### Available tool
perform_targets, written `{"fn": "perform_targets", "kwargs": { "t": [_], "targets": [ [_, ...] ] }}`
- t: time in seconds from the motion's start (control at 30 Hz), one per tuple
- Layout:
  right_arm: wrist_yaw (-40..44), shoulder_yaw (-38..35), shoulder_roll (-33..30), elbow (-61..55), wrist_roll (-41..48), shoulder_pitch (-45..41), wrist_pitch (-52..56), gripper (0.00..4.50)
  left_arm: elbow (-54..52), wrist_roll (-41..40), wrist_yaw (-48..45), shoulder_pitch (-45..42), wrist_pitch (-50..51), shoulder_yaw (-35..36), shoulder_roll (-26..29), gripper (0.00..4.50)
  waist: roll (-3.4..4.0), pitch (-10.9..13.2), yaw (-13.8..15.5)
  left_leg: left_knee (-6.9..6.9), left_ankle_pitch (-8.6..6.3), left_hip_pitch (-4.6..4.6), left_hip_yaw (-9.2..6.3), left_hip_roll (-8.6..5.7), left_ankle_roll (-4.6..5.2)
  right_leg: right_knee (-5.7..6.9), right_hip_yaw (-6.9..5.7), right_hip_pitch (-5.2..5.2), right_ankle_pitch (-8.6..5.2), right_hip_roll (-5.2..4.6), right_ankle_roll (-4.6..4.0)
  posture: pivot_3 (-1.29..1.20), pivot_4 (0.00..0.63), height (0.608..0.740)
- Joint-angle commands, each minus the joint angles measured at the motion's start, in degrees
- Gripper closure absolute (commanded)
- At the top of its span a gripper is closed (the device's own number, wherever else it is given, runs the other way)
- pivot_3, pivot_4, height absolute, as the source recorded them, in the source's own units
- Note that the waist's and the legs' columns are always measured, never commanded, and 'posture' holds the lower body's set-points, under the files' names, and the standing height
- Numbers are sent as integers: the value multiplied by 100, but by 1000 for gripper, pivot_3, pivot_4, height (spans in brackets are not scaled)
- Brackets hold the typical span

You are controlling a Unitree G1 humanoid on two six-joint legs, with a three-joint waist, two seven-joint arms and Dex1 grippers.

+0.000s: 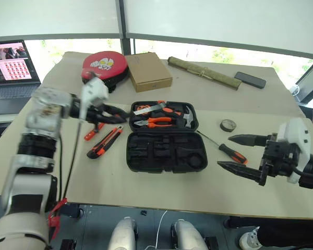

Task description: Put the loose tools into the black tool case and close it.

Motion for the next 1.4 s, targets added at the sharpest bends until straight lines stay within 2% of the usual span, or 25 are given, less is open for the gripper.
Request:
{"fn": "perform_targets", "kwargs": {
  "t": [0.03, 0.17, 0.27, 0.7, 0.9, 1.07, 1.1, 1.23, 1.27, 1.3, 1.33, 1.4],
  "targets": [
    [-77, -207, 70, -22, -150, 60, -225, 0, 117, 485, 227, -197, -477, -395, -234, 3620, 0, 0, -25, 0, 0, -1, -2, 0, 0, 0, 1, -2, 0, 1, 0, 0, 150, 740],
    [-181, -221, 194, -130, -219, 207, -269, 0, 877, 1009, 854, -544, -579, -672, -647, 3620, -1, 1, -28, 1, 0, -3, -17, -9, 1, 0, 0, 2, -1, 1, 2, 0, 150, 740],
    [-263, -253, 273, -199, -225, 292, -279, 0, 1121, 1116, 876, -623, -675, -733, -735, 3620, 0, 1, -31, 4, 0, -12, -29, -21, 1, -1, -1, -1, -2, -6, 9, 0, 150, 740],
    [-533, -189, 385, -262, -220, 275, -262, 0, 876, 1144, 845, -536, -590, -837, -1173, 3620, 0, 1, -14, 13, 0, -18, -45, -26, 2, -1, -4, 3, -1, -9, 13, 0, 150, 740],
    [-567, -182, 393, -348, -180, 295, -227, 0, 1378, 1612, 1379, -707, -569, -992, -1192, 3620, 0, 1, -25, 13, 0, -18, -50, -27, 2, 0, -5, 3, -1, -8, 13, 0, 150, 740],
    [-587, -175, 394, -355, -191, 300, -225, 0, 1344, 1424, 1146, -738, -380, -888, -1271, 3620, 0, 1, -20, 24, 0, -18, -55, -27, 2, 6, -7, 8, -1, -8, 13, 0, 150, 740],
    [-593, -169, 396, -355, -192, 297, -225, 0, 1307, 1381, 1113, -740, -349, -864, -1289, 2820, 0, 1, -17, 28, 0, -20, -55, -27, 2, 7, -8, 8, -2, -8, 14, 0, 150, 740],
    [-602, -128, 398, -400, -186, 333, -223, 0, 944, 1111, 924, -755, -189, -717, -1294, 1865, 0, 2, -1, 34, 0, -27, -61, -27, 2, 9, -13, 6, -2, -8, 14, 0, 150, 740],
    [-600, -127, 398, -407, -176, 343, -220, 0, 892, 1094, 931, -779, -142, -702, -1285, 1369, 0, 2, 6, 40, 0, -31, -65, -28, 2, 11, -16, 6, -2, -8, 14, 0, 150, 740],
    [-601, -127, 397, -408, -171, 347, -221, 0, 851, 1080, 934, -790, -126, -691, -1278, 1111, 1, 2, 12, 43, 0, -34, -68, -28, 2, 11, -18, 5, -2, -8, 14, 0, 150, 740],
    [-605, -123, 396, -406, -167, 343, -220, 0, 798, 1035, 912, -797, -106, -661, -1273, 1398, 1, 2, 13, 44, 0, -34, -69, -28, 2, 12, -18, 6, -2, -8, 14, 0, 150, 740],
    [-612, -117, 393, -403, -163, 333, -218, 0, 724, 971, 854, -794, -100, -628, -1263, 1613, 1, 1, 13, 44, 0, -34, -70, -28, 3, 12, -18, 7, -2, -8, 14, 0, 150, 740]
  ]
}}
